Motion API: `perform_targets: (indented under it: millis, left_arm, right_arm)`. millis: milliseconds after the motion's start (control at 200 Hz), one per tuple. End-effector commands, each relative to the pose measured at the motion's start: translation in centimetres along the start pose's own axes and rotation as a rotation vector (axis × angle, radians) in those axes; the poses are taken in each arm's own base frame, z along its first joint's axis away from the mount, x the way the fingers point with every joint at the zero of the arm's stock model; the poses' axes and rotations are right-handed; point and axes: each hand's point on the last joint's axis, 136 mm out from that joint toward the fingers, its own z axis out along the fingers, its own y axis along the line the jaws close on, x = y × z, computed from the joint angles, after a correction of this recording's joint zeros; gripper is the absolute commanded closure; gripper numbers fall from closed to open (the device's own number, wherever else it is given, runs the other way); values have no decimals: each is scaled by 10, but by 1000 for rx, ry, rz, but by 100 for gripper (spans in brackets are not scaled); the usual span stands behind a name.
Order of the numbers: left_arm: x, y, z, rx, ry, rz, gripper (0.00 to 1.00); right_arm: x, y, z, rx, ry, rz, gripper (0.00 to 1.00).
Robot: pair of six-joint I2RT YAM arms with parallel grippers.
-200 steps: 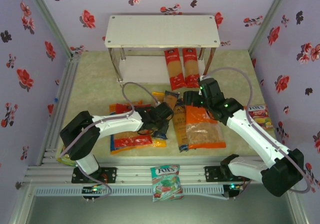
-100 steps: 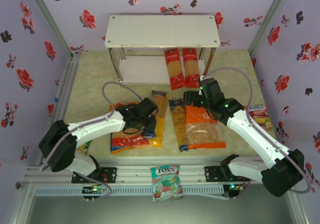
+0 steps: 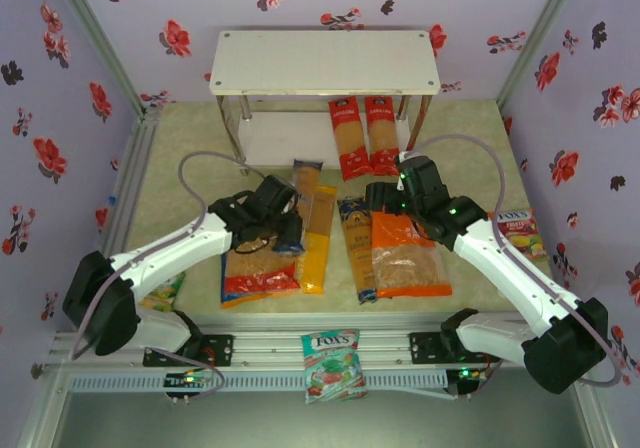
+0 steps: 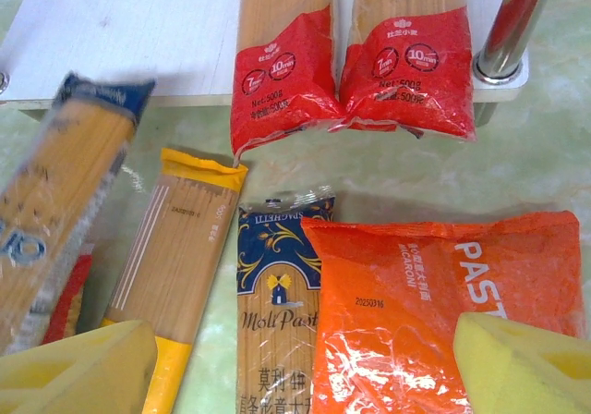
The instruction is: Place and organize the pasta boxes and bags onto the shelf
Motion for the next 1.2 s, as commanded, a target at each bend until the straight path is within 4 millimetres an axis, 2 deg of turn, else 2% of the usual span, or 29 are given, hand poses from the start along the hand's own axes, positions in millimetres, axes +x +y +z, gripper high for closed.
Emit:
perform_targets:
  millis: [0,180,415,545,715,1020,1195]
  left_arm:
    - [-87,-22,-20,74,-245,44,100]
    - [-133,-21,-6,50,-289,71,100]
    - [-181,-7,40,-7,-266,67,100]
    - [-203,-2,58,-30,-272,58,100]
    - [-220,8,82,-53,-266,21,100]
    - [-236,-2,109,-27,-239,5,100]
    - [-234,-7,125,-16,-186,12,100]
  right_arm:
    - [-11,5,-4,-16,-20,10,15]
    - [-10,3,-6,-6,-14,0,15]
    - [-12,3,-12,-7,-19,-2,15]
    - [-15,2,-20,-8,-36,-11,15]
    - [-15,-2,-26,3,-49,-19,15]
    - [-13,-6,-28,18,-53,-29,15]
    - [-12,-11,-30,32,-62,-30,14]
